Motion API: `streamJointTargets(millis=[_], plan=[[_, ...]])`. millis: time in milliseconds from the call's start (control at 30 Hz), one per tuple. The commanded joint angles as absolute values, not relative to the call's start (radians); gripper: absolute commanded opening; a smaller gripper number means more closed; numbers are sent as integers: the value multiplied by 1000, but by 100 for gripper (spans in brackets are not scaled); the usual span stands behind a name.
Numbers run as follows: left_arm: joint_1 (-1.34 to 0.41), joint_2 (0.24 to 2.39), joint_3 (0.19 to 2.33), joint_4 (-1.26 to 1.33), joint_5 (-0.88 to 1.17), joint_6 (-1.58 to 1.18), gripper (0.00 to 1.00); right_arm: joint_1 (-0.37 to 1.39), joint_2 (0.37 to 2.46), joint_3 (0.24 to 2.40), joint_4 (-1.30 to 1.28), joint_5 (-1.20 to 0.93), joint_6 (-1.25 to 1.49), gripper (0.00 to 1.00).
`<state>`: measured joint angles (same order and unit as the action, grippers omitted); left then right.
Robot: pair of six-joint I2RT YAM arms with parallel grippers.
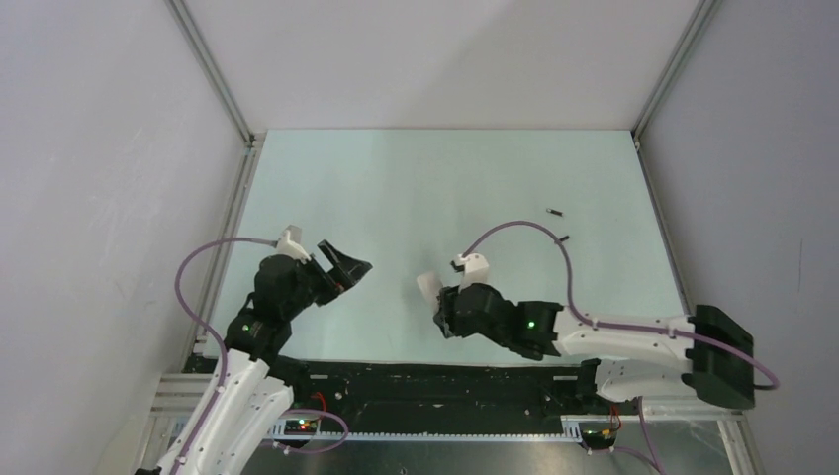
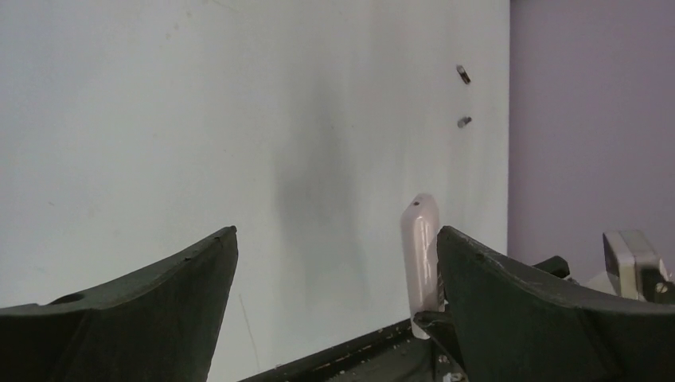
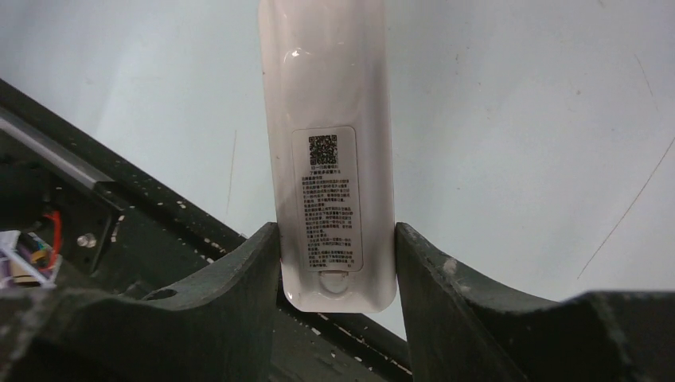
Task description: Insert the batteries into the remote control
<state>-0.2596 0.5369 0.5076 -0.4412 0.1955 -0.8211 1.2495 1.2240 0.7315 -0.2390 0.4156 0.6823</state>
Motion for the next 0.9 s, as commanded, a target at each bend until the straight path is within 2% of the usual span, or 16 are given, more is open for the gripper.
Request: streamJointTargets(millis=[0,200,533,867], plan=[[-317,502,431,-248,223,-1011,98,1198,1087,645,-90,332,720,29],[-387,504,363,-40,214,-1144,98,1164,1030,621,-27,236,734,29],[-609,661,410,79,93,-1159,95,1164,1042,621,43,190,751,29],[-696,738,434,114,59,-1151,80,1160,1043,621,68,155,745,29]])
